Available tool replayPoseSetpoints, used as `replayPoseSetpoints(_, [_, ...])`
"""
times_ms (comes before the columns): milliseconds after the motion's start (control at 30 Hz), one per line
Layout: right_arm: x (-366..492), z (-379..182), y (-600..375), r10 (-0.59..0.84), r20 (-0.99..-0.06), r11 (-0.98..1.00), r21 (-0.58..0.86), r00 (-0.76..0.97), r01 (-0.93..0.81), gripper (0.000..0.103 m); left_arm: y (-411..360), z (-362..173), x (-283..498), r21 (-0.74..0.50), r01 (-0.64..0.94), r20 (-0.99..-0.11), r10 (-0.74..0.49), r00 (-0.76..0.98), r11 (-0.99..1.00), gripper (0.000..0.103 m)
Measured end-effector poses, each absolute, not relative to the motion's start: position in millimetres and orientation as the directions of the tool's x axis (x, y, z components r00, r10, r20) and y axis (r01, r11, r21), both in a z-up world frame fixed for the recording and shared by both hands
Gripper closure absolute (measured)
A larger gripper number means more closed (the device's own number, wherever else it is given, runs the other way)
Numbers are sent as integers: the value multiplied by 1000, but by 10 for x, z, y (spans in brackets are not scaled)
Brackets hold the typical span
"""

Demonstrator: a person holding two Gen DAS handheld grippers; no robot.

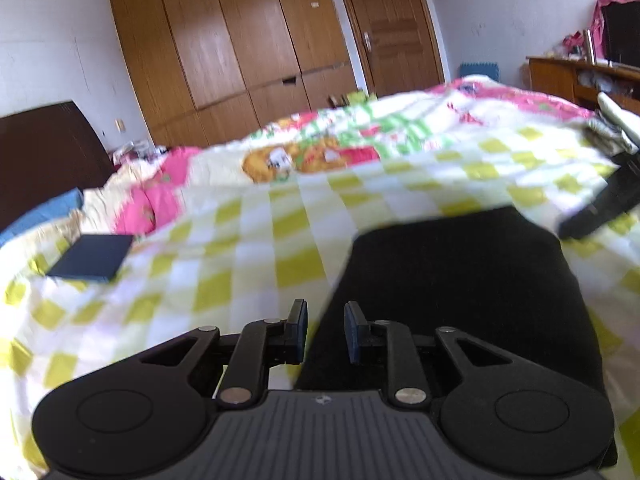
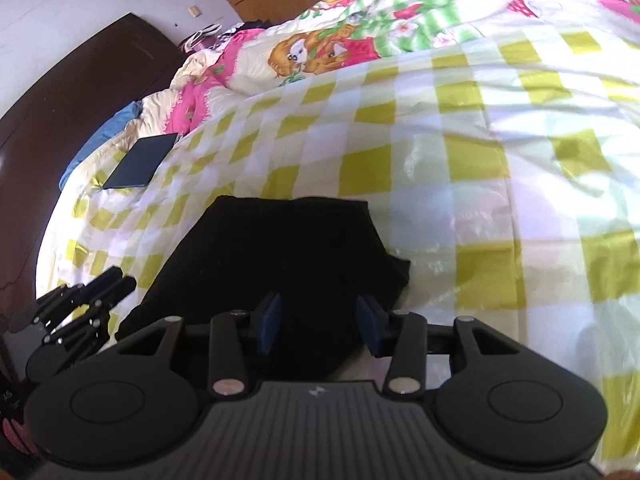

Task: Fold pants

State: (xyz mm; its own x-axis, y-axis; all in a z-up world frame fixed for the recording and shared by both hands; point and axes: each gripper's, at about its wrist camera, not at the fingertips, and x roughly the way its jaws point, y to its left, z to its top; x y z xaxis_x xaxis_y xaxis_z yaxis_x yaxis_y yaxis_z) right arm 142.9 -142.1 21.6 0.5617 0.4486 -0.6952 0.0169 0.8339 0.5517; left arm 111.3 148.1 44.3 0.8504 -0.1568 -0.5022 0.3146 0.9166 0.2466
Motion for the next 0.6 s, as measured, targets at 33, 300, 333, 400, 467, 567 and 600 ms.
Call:
replayPoseSetpoints(33, [1386, 139, -1448, 483, -684, 799, 600, 546, 45, 51, 1484, 463, 1170, 253, 318, -503, -156, 850, 914, 66])
replayPoseSetpoints(300, [1715, -399, -1353, 618, -624, 639, 753, 478, 157, 43, 1580, 59, 1676, 175, 349, -643, -162, 749, 921, 65])
replayPoseSetpoints(333, [1788, -404, -1332, 605, -634, 651, 742, 481, 160, 46, 1591, 59, 1654, 173, 349, -644, -163, 748, 921, 65])
replayPoseSetpoints(400, [1965, -406, -1332, 602, -651, 671, 726, 463, 149, 50, 1600, 32, 1632, 169, 337, -657, -149, 739, 926, 65])
replayPoseSetpoints(467, [2136, -392, -1378, 588, -672, 698, 703, 451, 137, 56, 1581, -4, 1602, 175, 326, -667, -131, 733, 929, 68])
replayPoseSetpoints(567, [2355, -344, -1437, 557, -710, 746, 656, 431, 117, 58, 1555, -16, 1518, 129, 308, -675, -144, 724, 943, 75])
replayPoseSetpoints(600, [2419, -314, -1432, 540, -726, 771, 630, 426, 96, 58, 1532, -21, 1488, 110, 296, -677, -146, 722, 949, 76])
